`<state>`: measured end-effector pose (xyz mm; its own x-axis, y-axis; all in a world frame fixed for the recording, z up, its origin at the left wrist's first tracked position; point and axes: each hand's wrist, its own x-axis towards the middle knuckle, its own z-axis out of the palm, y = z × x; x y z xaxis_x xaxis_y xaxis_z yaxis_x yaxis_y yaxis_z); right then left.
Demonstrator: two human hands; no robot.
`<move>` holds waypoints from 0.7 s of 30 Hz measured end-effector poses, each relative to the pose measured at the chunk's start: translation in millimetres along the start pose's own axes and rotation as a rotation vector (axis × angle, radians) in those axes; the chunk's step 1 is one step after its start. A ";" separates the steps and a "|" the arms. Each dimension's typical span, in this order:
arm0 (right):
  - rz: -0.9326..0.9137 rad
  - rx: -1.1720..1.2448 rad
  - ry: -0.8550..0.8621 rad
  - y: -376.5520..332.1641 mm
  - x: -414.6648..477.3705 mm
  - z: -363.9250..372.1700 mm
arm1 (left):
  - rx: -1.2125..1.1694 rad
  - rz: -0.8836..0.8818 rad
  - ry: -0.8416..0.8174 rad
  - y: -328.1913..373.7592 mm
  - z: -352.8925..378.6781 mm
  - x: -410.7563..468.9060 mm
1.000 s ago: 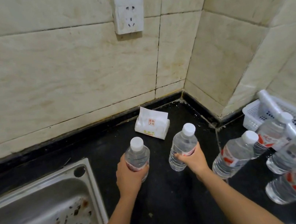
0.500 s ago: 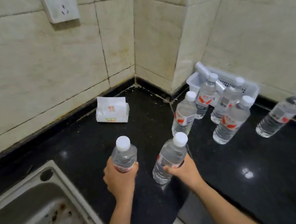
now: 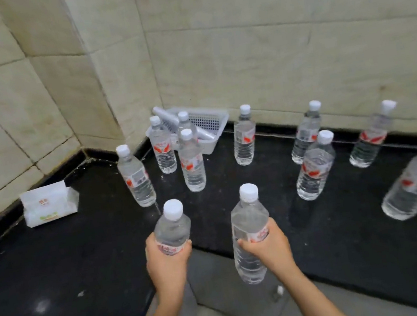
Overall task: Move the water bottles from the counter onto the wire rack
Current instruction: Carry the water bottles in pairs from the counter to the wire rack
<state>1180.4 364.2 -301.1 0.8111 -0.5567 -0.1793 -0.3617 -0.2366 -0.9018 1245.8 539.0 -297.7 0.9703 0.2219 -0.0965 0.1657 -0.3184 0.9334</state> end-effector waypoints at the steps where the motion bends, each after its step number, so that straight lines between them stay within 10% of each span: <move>1: 0.014 -0.040 0.029 8.1 -5.6 -22.5 | -0.030 -0.001 -0.045 7.0 17.1 -19.5; 21: 0.479 -0.054 0.895 162.0 -140.2 -338.8 | 0.062 0.324 -1.005 91.3 281.2 -303.6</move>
<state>852.4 134.1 -288.7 -0.0584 -0.9889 -0.1368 -0.5966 0.1444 -0.7895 1015.9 183.4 -280.4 0.6651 -0.7380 -0.1142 -0.1462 -0.2787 0.9492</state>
